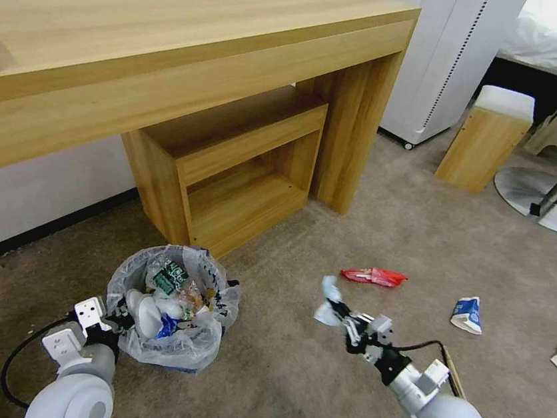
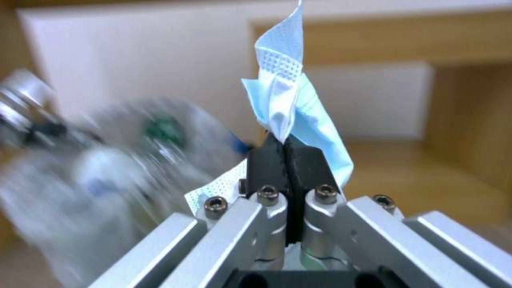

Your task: Pick up the trash bin and place the garbage on the floor into it.

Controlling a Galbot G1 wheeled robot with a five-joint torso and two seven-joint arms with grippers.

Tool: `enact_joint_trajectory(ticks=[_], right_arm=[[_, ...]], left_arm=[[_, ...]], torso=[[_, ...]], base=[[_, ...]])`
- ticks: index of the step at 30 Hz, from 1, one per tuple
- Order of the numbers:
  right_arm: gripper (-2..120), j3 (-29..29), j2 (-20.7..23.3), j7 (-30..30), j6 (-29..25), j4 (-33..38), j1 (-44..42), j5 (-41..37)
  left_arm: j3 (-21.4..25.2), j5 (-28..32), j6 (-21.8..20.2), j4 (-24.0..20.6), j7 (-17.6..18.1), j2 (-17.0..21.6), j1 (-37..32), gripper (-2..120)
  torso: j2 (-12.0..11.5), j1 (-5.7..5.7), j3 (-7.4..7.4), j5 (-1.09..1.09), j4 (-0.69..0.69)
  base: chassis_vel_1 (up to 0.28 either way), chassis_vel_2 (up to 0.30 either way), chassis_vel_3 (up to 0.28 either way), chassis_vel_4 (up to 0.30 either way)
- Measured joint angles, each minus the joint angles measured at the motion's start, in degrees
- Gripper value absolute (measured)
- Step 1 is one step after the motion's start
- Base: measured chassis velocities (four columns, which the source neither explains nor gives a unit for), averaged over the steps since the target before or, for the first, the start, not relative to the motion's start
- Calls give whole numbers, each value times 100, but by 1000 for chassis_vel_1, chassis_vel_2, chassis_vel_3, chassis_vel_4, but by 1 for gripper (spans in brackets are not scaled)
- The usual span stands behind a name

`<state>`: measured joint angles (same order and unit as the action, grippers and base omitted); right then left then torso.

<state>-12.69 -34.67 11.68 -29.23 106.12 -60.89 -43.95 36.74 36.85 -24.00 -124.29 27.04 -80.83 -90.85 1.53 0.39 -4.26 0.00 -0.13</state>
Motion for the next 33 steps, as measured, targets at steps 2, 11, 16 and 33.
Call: enact_joint_trajectory(ticks=[2, 11, 16, 33], right_arm=[[0, -289, -20, 81, 7, 140, 368, -197], [0, -2410, -243, -473, 820, 887, 2894, -1250], [0, -3463, -577, -1154, 1268, 1051, 4029, -1591], [0, -5108, -1947, -2618, 2102, 410, 5361, -2023]], left_arm=[[2, 2, -13, -55, 3, -1, -24, 1], [-18, -8, -135, -334, 19, -19, -114, 1], [-19, -36, -157, -418, 19, -52, -147, 1], [63, -97, -120, -502, 9, -115, -236, 1]], torso=[[0, 0, 1, -2, 1], [0, 0, 0, -1, 2], [0, 0, 0, -1, 0], [0, 0, 0, -1, 0]], base=[[0, 0, 0, 0], [0, 0, 0, 0], [0, 0, 0, 0], [0, 0, 0, 0]])
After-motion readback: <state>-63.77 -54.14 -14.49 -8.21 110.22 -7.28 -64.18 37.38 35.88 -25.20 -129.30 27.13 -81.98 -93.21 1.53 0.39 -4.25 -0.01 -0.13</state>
